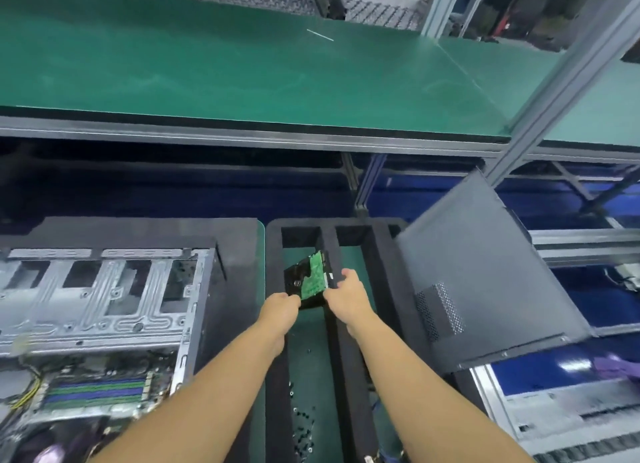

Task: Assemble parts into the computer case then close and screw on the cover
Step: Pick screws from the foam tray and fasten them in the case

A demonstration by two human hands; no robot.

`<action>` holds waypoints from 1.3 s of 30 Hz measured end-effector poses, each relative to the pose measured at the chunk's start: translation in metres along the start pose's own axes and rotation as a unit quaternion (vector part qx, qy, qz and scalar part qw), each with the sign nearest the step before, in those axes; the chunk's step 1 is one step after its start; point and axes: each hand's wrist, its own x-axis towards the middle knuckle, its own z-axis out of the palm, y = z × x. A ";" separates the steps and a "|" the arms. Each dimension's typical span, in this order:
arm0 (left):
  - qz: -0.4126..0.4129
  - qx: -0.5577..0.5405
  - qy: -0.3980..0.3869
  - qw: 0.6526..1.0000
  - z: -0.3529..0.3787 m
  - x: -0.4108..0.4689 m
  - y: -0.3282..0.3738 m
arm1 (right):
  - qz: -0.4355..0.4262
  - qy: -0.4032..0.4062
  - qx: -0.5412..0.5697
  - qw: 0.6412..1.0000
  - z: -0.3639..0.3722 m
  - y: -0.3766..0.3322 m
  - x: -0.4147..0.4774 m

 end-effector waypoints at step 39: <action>0.030 -0.128 -0.074 0.989 -0.073 -0.083 0.025 | -0.049 0.149 0.382 0.911 -0.022 -0.070 -0.095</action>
